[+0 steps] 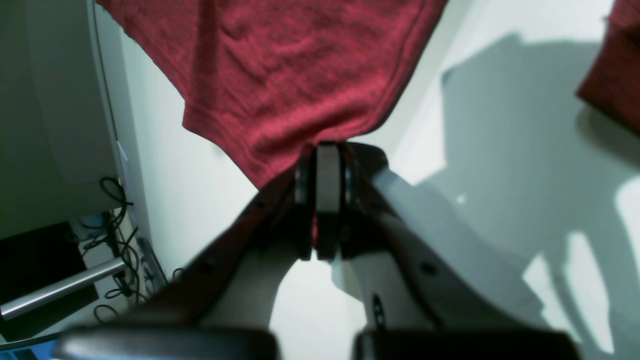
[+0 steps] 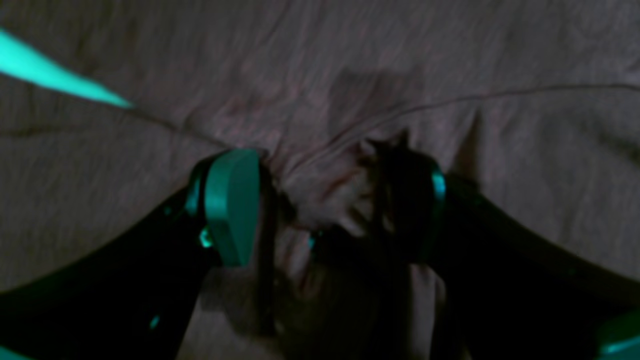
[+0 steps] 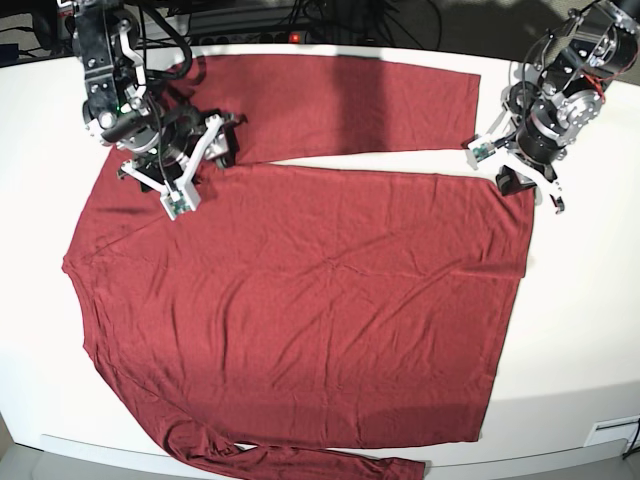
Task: Fold the T-shirt properly
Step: 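Grasp the shoulder fabric near the collar with the right gripper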
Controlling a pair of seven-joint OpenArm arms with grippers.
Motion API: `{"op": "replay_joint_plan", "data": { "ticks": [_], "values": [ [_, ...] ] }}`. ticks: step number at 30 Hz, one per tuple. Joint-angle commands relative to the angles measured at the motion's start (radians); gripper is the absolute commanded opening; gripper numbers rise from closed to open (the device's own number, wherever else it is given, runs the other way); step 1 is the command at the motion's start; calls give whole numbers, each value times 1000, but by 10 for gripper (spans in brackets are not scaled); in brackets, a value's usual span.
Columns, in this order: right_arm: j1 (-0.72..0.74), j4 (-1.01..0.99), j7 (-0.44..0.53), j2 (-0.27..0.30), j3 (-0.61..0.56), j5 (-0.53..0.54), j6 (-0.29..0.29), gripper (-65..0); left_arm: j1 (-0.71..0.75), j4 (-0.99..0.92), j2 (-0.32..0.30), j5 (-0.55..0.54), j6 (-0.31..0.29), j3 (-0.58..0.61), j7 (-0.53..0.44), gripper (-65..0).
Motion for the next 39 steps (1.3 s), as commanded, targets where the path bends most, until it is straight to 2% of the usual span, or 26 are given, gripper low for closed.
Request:
{"op": "replay_joint_plan", "data": {
  "ticks": [1, 10, 12, 16, 18, 21, 27, 33, 37, 39],
  "values": [
    [6, -7, -7, 8, 7, -2, -3, -244, 3, 2, -9, -19, -43, 2, -1, -650],
    [4, -11, -7, 8, 7, -1, -2, -253, 3, 2, -9, -19, -43, 2, -1, -650],
    [4, -11, -7, 8, 7, -2, -2, -338, 3, 2, -9, -19, -43, 2, -1, -650],
    [4, -4, -7, 8, 7, -2, -2, -585, 3, 2, -9, -19, -41, 2, -1, -650],
    [4, 3, -7, 8, 7, -2, -2, -650, 3, 2, -9, -19, -41, 2, -1, -650],
    [4, 14, -3, 8, 7, -2, -2, -650, 3, 2, -9, -19, -41, 2, -1, -650],
    [4, 14, 71, 8, 7, -2, -2, -650, 3, 2, -9, -19, -41, 2, -1, -650],
    [4, 14, 10, 8, 7, -2, -2, -650, 3, 2, -9, -19, -41, 2, 0, -650],
    [6, 17, 9, 8, 7, -2, -2, -650, 0, 2, -9, -19, -39, 2, 0, -650],
    [7, 23, 11, 9, 7, -2, -2, -650, 0, 6, -9, -19, -4, 2, 0, -650]
  ]
}}
